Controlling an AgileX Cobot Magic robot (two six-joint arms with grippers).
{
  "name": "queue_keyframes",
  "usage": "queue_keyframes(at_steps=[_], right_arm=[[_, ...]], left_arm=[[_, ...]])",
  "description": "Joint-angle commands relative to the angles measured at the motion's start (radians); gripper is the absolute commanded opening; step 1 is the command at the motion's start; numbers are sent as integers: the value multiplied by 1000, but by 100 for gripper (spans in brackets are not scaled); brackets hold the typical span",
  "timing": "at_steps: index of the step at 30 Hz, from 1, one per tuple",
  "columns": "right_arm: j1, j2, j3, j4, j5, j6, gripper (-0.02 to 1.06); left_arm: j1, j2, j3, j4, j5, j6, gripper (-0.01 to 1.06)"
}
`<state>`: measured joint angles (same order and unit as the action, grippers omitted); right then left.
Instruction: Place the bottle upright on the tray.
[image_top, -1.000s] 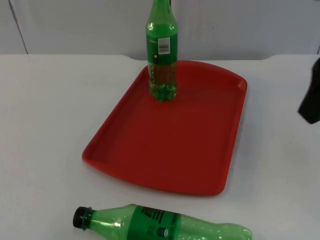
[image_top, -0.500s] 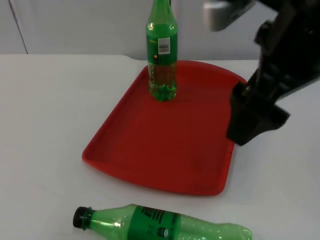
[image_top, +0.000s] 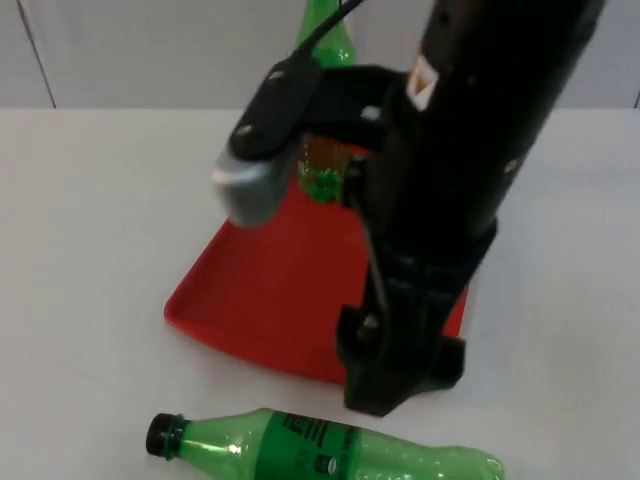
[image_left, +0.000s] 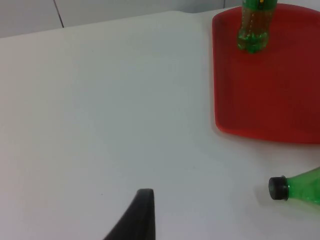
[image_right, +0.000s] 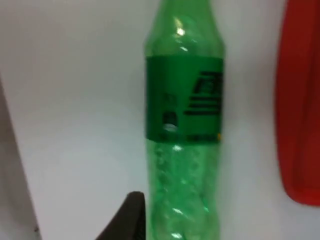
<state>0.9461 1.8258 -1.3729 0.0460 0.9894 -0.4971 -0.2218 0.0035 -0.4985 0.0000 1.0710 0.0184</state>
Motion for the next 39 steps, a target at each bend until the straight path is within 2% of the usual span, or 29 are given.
queue_keyframes(at_steps=[1,9,11,20,39], right_arm=[[23,23,-27,19,16,-15,105],[98,151,-77,17,4,-15,105],[98,167,-77,15,-1,-15,105],[98,243,-77,17,-134,-15,105],[98,384,-85,8,-212,11,105]], left_arm=[[2,-3,4,-6,3,4,105],[2,-3,4,-6,3,4,105],[2,-3,4,-6,3,4,105],[2,-3,4,-6,3,4,105],[2,-3,4,-6,3,4,105]])
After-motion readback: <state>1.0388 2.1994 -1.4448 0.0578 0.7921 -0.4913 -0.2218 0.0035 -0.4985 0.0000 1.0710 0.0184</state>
